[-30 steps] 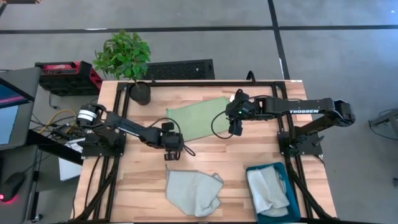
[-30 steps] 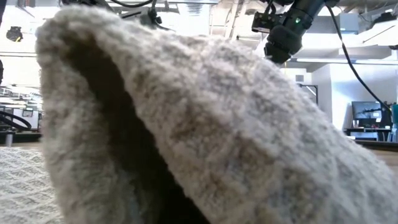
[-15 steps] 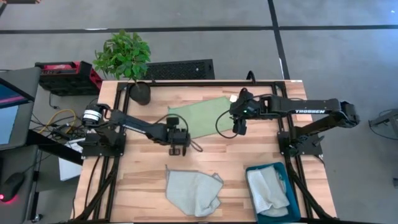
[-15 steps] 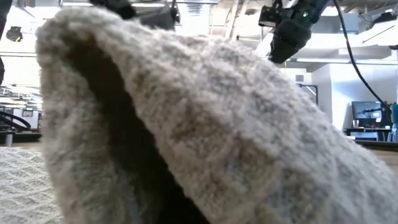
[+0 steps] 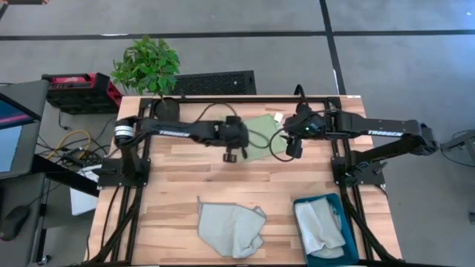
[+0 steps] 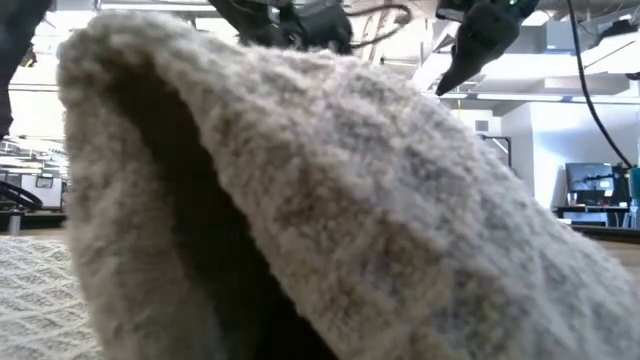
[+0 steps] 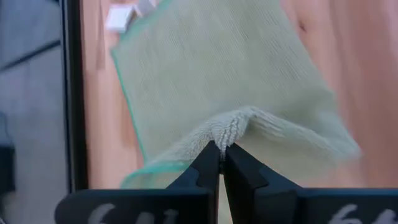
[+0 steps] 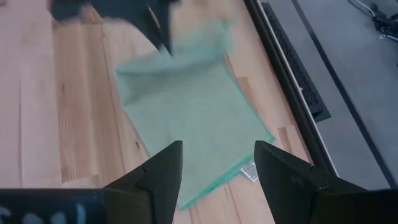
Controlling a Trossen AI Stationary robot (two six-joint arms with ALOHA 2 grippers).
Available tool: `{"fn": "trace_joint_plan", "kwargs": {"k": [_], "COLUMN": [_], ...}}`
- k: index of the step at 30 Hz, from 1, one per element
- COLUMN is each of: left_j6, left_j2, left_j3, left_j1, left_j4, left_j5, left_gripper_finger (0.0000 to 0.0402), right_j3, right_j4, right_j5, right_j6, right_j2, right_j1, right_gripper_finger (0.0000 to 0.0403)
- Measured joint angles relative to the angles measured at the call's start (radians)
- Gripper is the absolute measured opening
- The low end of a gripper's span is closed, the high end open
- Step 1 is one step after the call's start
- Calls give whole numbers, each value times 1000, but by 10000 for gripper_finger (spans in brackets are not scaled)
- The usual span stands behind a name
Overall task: Fold microfiber towels
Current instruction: Fold the green microfiber towel
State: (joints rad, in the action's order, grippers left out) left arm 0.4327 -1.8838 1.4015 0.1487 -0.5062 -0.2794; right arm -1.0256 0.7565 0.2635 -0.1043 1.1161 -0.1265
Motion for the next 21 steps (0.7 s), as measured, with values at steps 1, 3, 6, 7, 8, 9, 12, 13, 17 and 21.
{"fn": "trace_joint_plan", "kwargs": {"k": [1,3,6,7,8,9,12,13,17,21], "left_j6": [28,67,119,134,149,163,212,227,233,229], "left_j2": [-30,-92,-193,-225,-260,-290,-369,-394,-471,-496], "left_j3": [37,116,249,293,342,386,510,545,656,703], "left_j1": [8,19,29,32,34,34,36,36,34,30], "left_j4": [7,10,19,18,17,21,-9,-16,-90,-148], "left_j5": [7,10,12,13,13,13,13,12,10,2], "left_gripper_finger": [1,1,1,1,1,1,1,1,1,3], "right_j3": [0,0,0,0,0,0,0,0,0,0], "right_j4": [1,2,12,14,22,29,35,37,41,57], "right_j5": [0,0,0,0,0,0,-1,-1,-1,0], "right_j6": [0,0,0,0,0,0,0,0,0,0], "right_j2": [-6,-19,-37,-43,-48,-53,-65,-68,-72,-72], "right_j1": [0,0,0,0,0,0,0,0,0,0], "right_gripper_finger": [223,223,223,223,223,223,223,223,223,223]}}
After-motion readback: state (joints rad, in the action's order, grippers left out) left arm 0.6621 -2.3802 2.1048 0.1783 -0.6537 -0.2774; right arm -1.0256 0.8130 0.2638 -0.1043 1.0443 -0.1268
